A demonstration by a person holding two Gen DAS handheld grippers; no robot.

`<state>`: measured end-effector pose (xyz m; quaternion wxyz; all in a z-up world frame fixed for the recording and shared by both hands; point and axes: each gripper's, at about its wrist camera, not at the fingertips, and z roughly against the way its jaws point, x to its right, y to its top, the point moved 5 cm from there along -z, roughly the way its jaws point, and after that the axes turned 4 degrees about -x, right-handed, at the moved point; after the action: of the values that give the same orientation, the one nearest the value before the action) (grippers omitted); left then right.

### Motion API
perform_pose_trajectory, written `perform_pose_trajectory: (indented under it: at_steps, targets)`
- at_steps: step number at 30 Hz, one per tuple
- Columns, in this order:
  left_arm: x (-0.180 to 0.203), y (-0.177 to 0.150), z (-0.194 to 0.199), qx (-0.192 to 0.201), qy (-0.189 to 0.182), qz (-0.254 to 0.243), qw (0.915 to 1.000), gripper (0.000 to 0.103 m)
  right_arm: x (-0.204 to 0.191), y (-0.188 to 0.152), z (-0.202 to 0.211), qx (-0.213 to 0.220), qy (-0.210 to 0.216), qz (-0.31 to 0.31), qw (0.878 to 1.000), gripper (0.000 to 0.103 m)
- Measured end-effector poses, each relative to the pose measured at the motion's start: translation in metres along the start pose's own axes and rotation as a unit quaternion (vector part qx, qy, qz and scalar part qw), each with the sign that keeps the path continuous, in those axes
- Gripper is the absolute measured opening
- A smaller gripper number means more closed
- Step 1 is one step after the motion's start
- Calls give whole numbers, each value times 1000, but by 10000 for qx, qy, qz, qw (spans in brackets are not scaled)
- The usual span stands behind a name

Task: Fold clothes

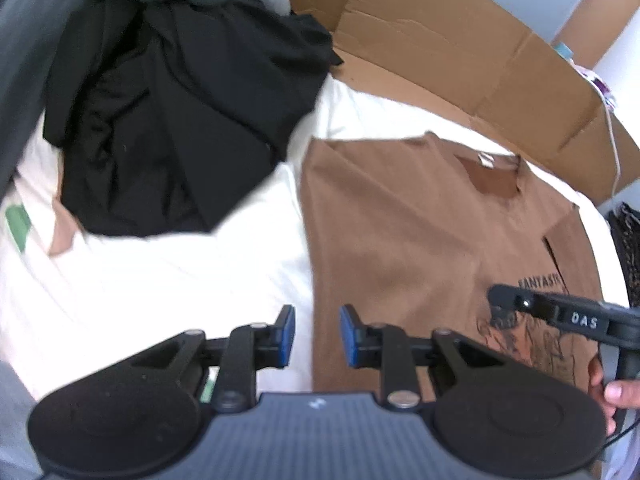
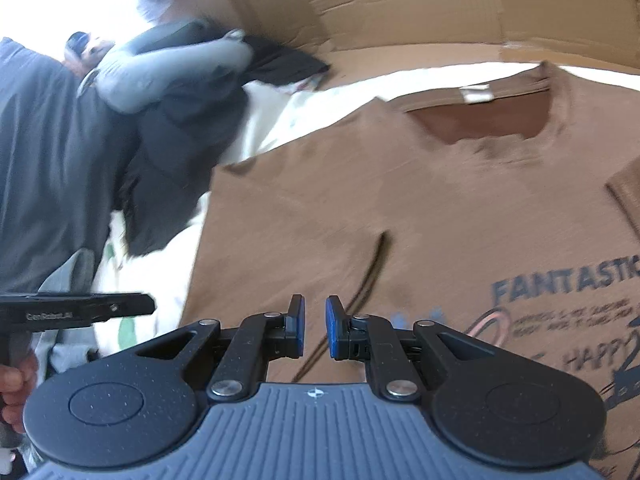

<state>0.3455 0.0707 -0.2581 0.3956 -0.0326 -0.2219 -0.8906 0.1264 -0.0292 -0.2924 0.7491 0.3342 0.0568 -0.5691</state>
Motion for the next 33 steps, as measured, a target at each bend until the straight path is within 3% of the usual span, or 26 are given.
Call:
perform_pose_trajectory:
  at_steps: [1,4,7,9,13,18,26,33]
  targets:
    - [2,-5,8,76,-10,-90,9999,15,-6,-3,-2,-37,35,64,10000,11]
    - [26,-9,-16,92,-54,-374,9992,12,-22,-16,-5,-176,117,198,9996,11]
    - [25,-18,-21,-23,-135,-397,9991,11,-31,-34,-5,-313,246,32,9992,13]
    - [22,-21,-26,-86,-136,-393,9991,10,-33,-47,-4,-398,315,-126,9986,15]
    - [18,-28,-37,-212,-137,-384,9989,8,-31,-74,-5,-591,455,-550,9957,34]
    - [11,-36,-51,-370,-139,-374,9985,6,-30,-99,-16,-740,746,-1083,9886,35]
    - [4,-40,-63,-437,-197,-325,9983,3,-22,-103,-35,-555,1375,-2205,9641,36]
    - [3,-39,-64,-428,-235,-365,9981,3,-10,-87,-23,129,1214,-2405,9629,36]
